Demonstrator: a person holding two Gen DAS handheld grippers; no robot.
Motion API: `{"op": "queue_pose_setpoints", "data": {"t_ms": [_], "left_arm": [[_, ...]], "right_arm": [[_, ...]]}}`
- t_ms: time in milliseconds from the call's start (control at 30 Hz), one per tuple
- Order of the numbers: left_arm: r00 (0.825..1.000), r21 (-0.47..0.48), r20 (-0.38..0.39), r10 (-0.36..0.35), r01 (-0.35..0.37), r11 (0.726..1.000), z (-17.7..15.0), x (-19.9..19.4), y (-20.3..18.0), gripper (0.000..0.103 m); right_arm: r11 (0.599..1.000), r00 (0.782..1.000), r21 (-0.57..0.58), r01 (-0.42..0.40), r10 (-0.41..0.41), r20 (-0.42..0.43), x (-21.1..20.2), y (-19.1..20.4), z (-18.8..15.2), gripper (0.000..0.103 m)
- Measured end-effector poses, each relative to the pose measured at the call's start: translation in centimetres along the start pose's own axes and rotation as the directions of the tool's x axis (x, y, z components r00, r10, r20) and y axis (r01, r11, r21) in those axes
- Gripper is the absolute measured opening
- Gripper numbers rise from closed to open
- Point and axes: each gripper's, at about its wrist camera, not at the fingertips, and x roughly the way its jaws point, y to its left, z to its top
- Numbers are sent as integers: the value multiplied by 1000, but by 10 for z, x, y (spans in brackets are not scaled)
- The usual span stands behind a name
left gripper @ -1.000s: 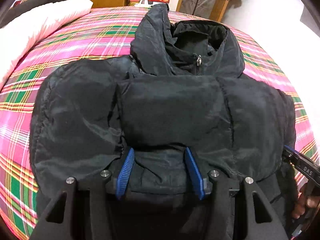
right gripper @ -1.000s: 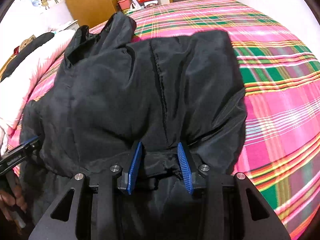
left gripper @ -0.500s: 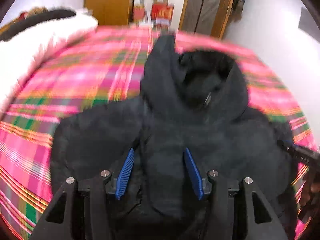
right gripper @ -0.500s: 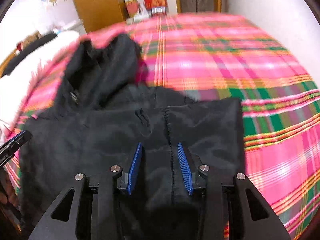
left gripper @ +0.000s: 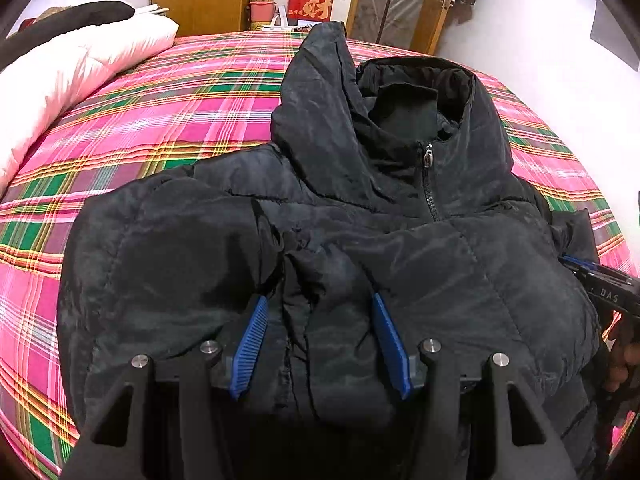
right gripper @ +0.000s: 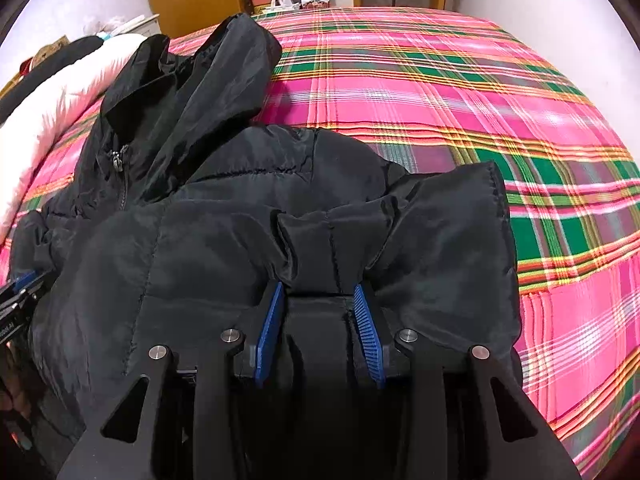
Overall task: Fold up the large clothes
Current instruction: 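Grasp the jacket hem with both tools side by side, then lift the hem with both tools and fold it up toward the hood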
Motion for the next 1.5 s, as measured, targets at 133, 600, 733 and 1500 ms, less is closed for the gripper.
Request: {"op": "queue_pose_setpoints", "data": {"t_ms": [133, 600, 733, 1500], "left_arm": [[1000, -31, 2, 1, -1, 1000, 4, -11, 2, 57], [997, -2, -25, 73, -74, 997, -10, -31, -3, 57], [996, 4, -11, 90, -90, 996, -5, -38, -5, 57], [993, 26, 112, 41, -44, 999, 151, 0, -13, 57]], "right_arm": [[1000, 999, 30, 2, -4, 49, -42, 1, 3, 37], [992, 997, -105, -65, 69, 32, -40, 67, -33, 39], [991, 996, -116, -72, 77, 37, -51, 66, -29, 39], [991, 980, -71, -117, 126, 152, -20, 69, 137, 51]]}}
